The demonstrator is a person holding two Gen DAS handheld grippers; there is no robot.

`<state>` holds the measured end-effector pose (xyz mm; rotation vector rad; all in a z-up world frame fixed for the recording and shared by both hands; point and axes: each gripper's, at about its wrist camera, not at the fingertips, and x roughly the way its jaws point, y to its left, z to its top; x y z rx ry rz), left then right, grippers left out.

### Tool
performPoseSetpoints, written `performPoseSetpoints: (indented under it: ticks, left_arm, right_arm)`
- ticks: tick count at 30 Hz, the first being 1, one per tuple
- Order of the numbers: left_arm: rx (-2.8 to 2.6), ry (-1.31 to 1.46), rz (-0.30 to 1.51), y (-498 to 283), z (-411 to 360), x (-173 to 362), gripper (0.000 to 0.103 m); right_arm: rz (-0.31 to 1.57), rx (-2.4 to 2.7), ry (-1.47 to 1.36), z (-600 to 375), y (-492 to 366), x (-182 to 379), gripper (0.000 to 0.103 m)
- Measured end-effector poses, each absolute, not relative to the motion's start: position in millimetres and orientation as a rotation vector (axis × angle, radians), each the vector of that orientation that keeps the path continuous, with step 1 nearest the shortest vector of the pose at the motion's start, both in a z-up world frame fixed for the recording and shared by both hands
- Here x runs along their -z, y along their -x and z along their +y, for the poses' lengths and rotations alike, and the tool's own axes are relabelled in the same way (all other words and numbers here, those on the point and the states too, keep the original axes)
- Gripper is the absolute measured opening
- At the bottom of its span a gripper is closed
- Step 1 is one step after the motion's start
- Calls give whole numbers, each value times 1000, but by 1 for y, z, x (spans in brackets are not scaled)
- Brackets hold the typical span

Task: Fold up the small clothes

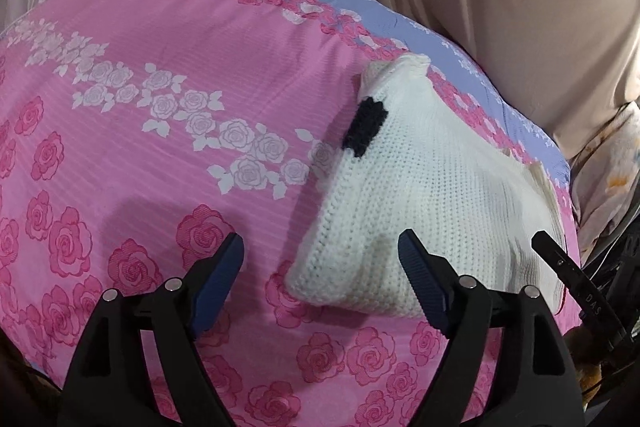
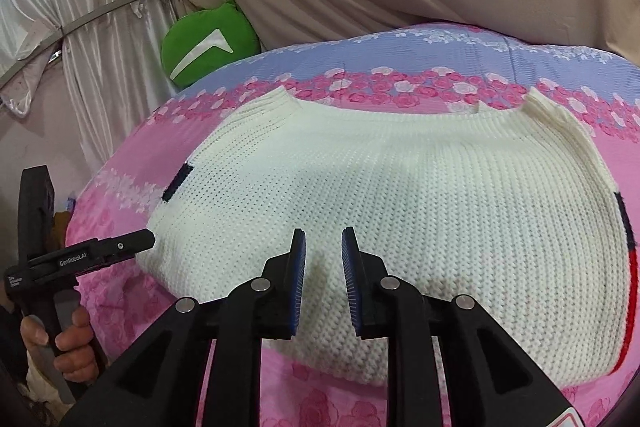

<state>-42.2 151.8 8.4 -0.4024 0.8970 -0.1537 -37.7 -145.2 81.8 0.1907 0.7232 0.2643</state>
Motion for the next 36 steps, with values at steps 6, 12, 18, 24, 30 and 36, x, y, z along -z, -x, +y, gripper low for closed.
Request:
performPoseSetpoints:
  ticks: [6,12,18,24,30,36]
  left_arm:
    - [161,424,907,31,155,-5,78]
    - [163,416,904,8,151,-2,81]
    - [164,382,904,1,146,-3,82]
    - [198,383,916,0,135,-3,82]
    - [266,423,917,-6,117,-3,64]
    - [259,413,856,0,109,-30,25]
  right_arm:
    - [678,-158,-207,-176,9,-93,22]
    - [688,116,-299,-285,-19,-82,24]
    - [685,193,-482,-343,-17,-69,18]
    - [676,-51,-369,-252,11,-87,23]
    - [744,-287,-222,-153,33,-68,27]
    - [741,-270,-155,-138,40,-51,32]
